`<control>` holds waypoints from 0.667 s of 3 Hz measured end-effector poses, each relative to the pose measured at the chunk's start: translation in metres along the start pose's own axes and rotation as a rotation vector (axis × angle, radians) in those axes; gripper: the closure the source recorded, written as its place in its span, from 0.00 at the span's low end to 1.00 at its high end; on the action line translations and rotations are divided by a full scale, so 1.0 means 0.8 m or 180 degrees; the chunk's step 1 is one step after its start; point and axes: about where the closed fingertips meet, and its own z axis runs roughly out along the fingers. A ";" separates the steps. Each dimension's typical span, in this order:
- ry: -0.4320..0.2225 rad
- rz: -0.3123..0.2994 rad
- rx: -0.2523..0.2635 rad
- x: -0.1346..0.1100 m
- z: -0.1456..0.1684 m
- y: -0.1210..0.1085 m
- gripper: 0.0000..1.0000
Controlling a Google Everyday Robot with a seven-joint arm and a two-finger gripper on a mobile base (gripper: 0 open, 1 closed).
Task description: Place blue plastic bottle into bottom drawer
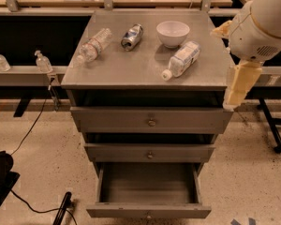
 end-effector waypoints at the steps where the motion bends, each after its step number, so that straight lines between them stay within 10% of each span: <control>1: -0.0018 -0.0745 0.0229 -0.023 0.043 -0.059 0.00; 2: 0.0070 -0.1394 0.0263 -0.038 0.094 -0.121 0.00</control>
Offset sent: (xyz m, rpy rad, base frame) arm 0.2166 0.0829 -0.0388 -0.3408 -0.2063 0.6140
